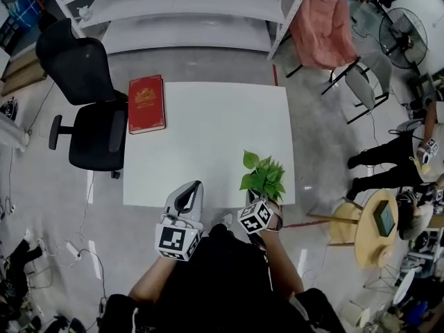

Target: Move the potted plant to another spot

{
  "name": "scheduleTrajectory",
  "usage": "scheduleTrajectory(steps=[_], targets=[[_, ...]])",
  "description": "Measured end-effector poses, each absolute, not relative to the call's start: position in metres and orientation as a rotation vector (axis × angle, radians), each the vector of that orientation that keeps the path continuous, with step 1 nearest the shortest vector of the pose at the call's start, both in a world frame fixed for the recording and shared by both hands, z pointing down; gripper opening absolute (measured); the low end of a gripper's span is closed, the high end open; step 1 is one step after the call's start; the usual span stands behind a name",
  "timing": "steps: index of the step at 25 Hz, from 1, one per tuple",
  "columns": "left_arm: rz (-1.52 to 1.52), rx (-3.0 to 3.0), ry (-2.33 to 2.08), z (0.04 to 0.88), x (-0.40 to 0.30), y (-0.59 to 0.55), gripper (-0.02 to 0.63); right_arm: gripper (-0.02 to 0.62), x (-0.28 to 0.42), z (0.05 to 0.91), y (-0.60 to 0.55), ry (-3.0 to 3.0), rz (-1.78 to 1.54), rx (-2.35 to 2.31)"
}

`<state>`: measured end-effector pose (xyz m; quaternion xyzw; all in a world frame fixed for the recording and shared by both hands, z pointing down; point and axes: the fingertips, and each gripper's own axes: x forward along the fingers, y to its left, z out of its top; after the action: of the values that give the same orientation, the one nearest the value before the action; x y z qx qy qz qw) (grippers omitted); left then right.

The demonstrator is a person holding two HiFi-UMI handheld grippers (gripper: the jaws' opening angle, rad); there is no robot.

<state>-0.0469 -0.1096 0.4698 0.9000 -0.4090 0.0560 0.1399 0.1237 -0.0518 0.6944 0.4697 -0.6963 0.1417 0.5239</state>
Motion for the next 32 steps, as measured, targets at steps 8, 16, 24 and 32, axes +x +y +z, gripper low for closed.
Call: scheduleTrajectory(steps=[8, 16, 24, 32], targets=[[0.142, 2.582, -1.238, 0.47, -0.087, -0.127, 0.017, 0.026, 0.068, 0.694, -0.078, -1.725, 0.287, 1.056], [0.143, 2.527, -1.301, 0.48, -0.127, -0.148, 0.017, 0.026, 0.015, 0.696, -0.111, -1.786, 0.237, 0.975], [0.133, 2.504, -1.351, 0.48, -0.152, -0.167, 0.017, 0.026, -0.019, 0.698, -0.135, -1.825, 0.202, 0.925], [0.13, 2.481, -1.37, 0.484, -0.167, -0.181, 0.017, 0.026, -0.038, 0.708, -0.148, -1.834, 0.188, 0.871]])
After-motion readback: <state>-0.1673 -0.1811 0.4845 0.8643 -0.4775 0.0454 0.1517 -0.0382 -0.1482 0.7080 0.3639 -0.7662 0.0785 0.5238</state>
